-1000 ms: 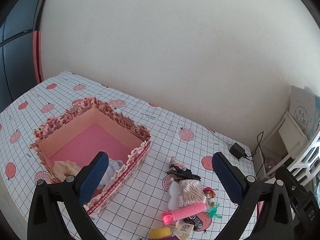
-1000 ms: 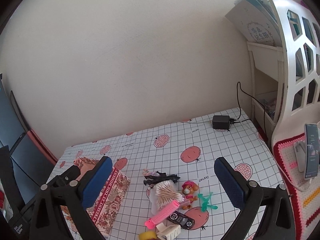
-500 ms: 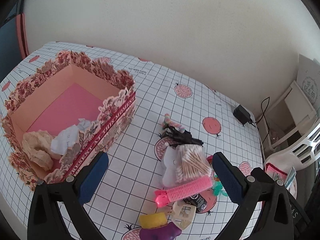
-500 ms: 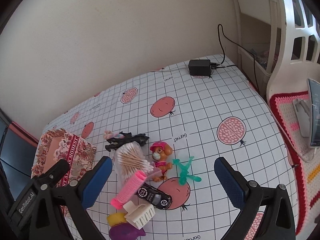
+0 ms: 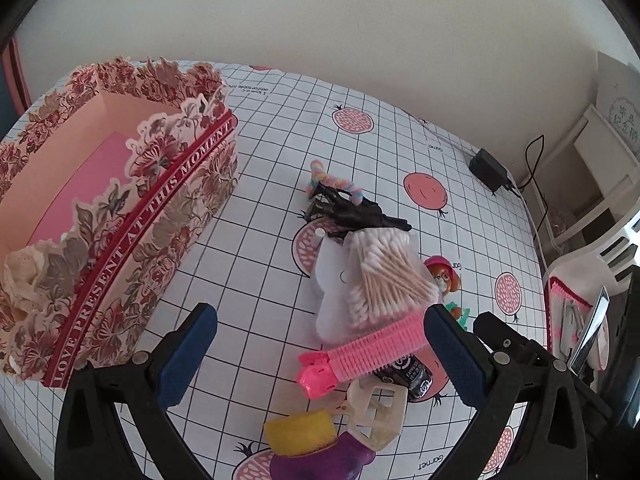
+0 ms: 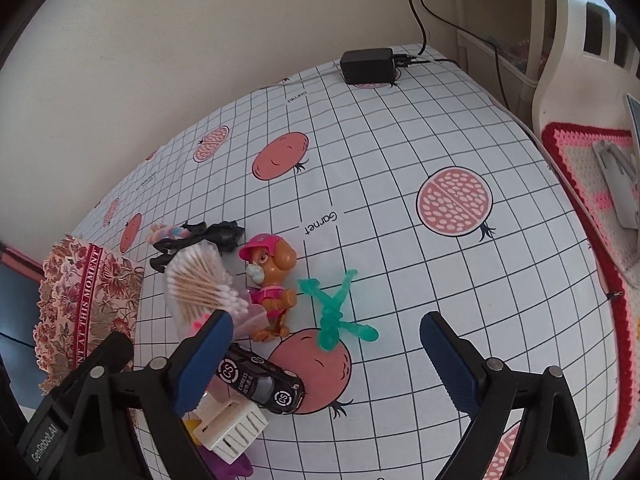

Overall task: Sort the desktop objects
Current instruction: 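Lower left gripper to the pink curler while right lowers to the teal toy, then close left gripper on the pink curler while right closes on the teal toy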

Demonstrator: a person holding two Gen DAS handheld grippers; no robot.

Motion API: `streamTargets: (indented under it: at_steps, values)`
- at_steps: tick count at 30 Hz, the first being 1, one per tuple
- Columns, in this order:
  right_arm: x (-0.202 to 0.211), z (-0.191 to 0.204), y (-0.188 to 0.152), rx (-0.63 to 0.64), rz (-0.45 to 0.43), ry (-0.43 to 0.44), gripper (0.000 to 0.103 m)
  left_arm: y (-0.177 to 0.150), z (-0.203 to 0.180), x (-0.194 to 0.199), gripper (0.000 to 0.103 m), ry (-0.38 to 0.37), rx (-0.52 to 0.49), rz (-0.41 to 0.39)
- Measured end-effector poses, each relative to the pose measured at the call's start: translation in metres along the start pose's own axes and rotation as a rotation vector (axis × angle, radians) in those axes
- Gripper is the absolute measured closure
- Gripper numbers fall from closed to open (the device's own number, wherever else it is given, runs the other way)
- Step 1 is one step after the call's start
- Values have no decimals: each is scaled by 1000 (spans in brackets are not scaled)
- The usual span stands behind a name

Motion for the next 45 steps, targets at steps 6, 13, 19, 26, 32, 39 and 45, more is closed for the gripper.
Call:
streamTargets:
  at_steps: [6, 13, 19, 26, 32, 39, 45]
  values:
    - [-14, -6, -5, -18, 36, 3, 19, -8, -4, -11, 0, 4, -32, 31]
    - [-20, -7, -8, -38, 47, 19, 35, -13, -12, -14, 6, -21, -85, 45]
    - [-23, -7, -11, -53, 52, 28, 50, -20, -18, -22, 18, -2, -133, 72]
    - [-31, -8, -14, -62, 56, 16, 58, -24, -23, -26, 26, 9, -182, 81]
    - [-32, -8, -14, -55, 43, -9, 65, -30, -32, -32, 26, 38, -255, 99]
    - [-33, -5, -16, -66, 40, 1, 71, -35, -35, -35, 31, 54, -301, 117]
    - [-31, -7, -16, -88, 34, 22, 76, -37, -41, -32, 48, 53, -348, 113]
Point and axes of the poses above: each gripper's, at about its wrist camera, not at the fingertips, and x roughly against the way its jaws point, z to its left, y to its top, the point moved 3 cm from there along -x, roughly the way its jaws point
